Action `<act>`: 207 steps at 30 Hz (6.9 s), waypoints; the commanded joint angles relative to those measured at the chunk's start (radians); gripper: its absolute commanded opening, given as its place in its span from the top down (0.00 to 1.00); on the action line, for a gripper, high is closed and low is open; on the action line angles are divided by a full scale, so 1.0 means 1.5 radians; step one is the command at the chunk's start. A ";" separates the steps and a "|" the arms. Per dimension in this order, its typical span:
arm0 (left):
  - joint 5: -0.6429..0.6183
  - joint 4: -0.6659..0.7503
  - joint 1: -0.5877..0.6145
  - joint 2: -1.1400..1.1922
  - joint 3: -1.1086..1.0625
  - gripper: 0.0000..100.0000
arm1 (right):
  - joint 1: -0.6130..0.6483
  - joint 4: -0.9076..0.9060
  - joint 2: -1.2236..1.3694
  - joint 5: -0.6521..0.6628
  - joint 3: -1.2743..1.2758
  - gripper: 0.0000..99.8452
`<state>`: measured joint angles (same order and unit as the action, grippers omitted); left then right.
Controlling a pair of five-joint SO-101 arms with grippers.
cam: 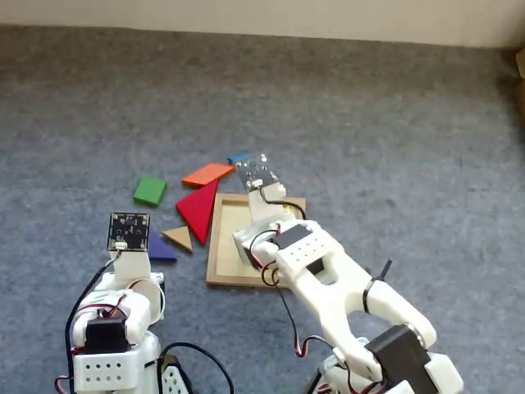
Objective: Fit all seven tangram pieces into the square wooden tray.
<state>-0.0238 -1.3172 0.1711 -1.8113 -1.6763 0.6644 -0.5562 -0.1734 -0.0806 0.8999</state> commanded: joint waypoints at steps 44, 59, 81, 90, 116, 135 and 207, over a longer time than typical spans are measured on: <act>0.003 -0.004 0.010 -0.007 -0.013 0.98 | -0.141 -0.161 -0.227 0.059 0.011 0.92; 0.003 -0.005 -0.013 -0.007 -0.013 0.98 | -0.209 -0.159 -0.348 0.054 0.052 0.92; 0.141 0.055 0.013 -0.002 0.301 0.98 | -0.263 -0.073 -0.371 0.054 0.107 0.98; 0.209 0.051 0.013 0.001 0.337 0.97 | -0.273 -0.071 -0.582 0.039 0.208 0.99; 0.214 -0.007 0.012 0.611 0.646 0.76 | -0.251 -0.076 -1.101 0.037 0.482 0.98; 0.185 -0.007 -0.147 0.922 0.796 0.78 | -0.303 -0.281 -1.107 0.036 0.616 0.99; 0.168 0.076 -0.051 1.435 1.021 0.86 | -0.303 -0.463 -1.108 0.039 0.616 0.99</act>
<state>0.2186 -1.1607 0.0667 0.3429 -0.1849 0.2179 -1.2436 -1.8197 -0.0176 1.6747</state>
